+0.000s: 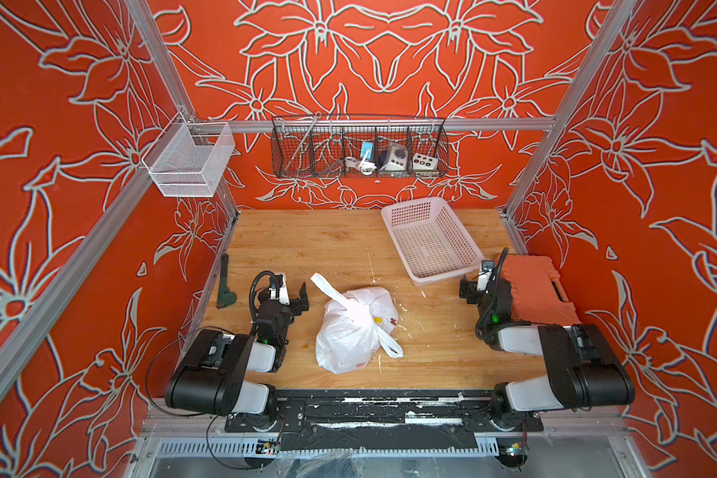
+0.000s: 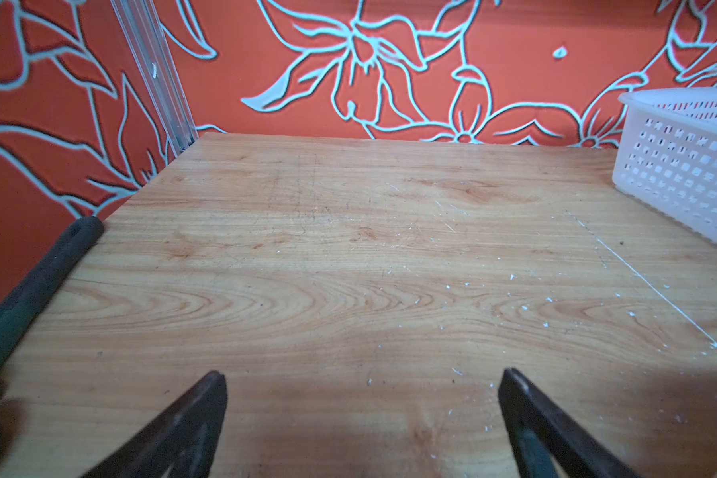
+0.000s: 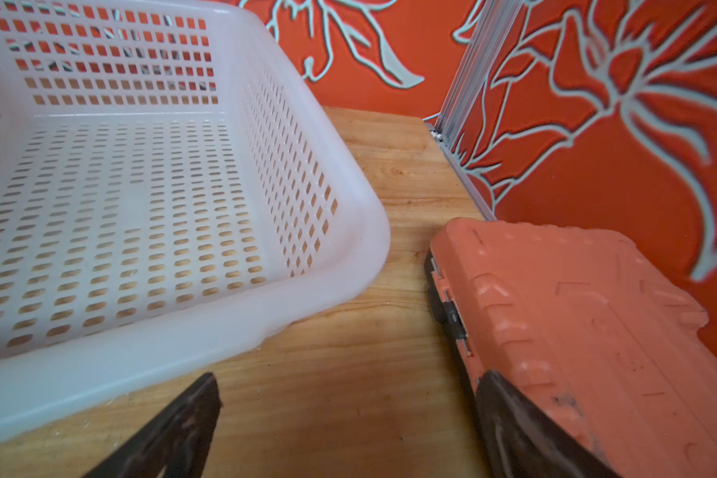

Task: Place the oranges into plastic bags & tie knots
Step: Reset both arms

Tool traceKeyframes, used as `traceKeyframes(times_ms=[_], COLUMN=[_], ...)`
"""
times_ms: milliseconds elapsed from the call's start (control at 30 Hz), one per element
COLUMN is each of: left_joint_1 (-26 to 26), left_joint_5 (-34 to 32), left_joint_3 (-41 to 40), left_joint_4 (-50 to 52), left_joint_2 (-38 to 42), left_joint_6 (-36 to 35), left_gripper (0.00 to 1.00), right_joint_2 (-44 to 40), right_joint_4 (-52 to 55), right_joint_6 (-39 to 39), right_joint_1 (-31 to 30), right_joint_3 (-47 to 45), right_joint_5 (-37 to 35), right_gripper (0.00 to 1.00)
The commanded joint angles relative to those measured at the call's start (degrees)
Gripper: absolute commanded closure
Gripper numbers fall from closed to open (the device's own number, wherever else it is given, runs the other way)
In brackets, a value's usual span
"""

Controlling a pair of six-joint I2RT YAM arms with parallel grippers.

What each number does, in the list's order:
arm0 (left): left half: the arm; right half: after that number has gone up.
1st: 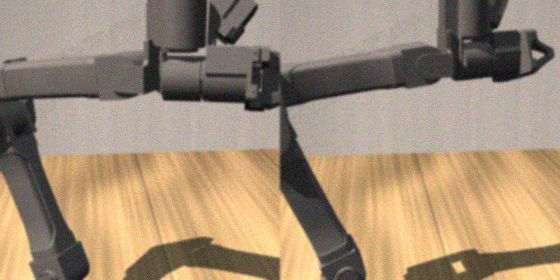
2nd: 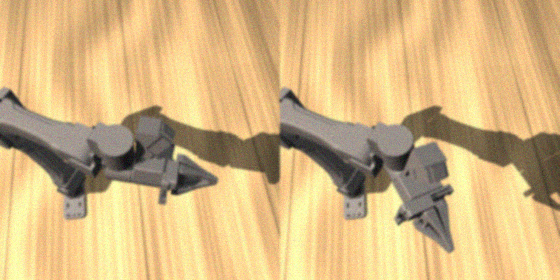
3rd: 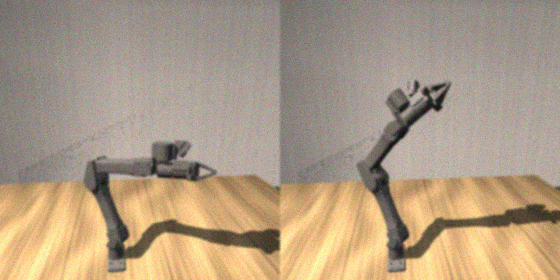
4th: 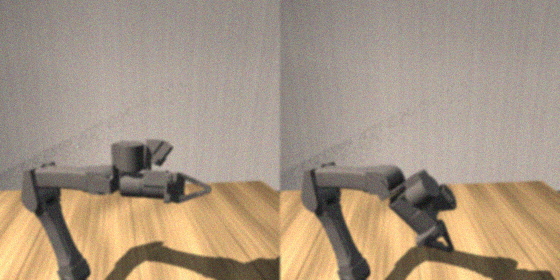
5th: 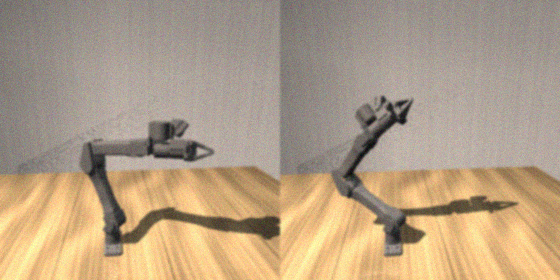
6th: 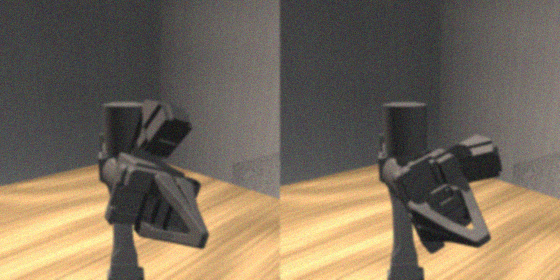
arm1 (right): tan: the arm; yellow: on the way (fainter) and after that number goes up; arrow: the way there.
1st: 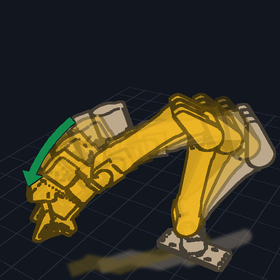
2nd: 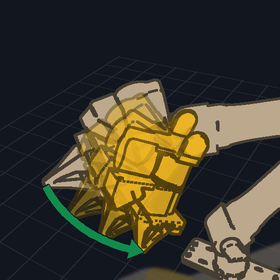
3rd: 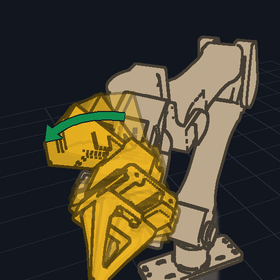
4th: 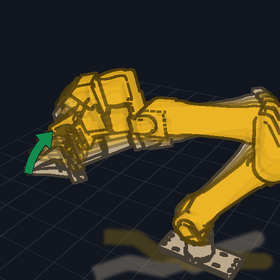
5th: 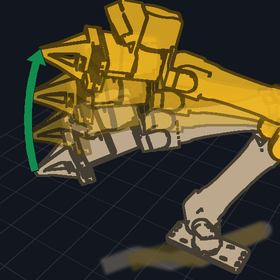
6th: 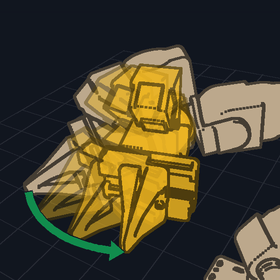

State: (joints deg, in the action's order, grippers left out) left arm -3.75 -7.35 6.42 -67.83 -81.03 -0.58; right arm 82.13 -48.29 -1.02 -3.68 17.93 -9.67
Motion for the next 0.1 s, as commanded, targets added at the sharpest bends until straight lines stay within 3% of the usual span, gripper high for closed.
traceKeyframes(times_ms=[0, 67], left_joint_1=[0.16, 0.21], left_joint_5=[0.68, 0.68], left_joint_3=[0.50, 0.52], left_joint_4=[-1.73, -1.82], left_joint_2=[0.37, 0.33], left_joint_6=[0.05, 0.05], left_gripper=[0.02, 0.02], right_joint_2=[0.10, -0.47], right_joint_4=[1.97, -0.66], right_joint_6=[1.17, 0.97], right_joint_1=[2.14, 2.10], right_joint_3=[1.35, -0.34], right_joint_5=[4.21, 4.60], right_gripper=[0.02, 0.02])
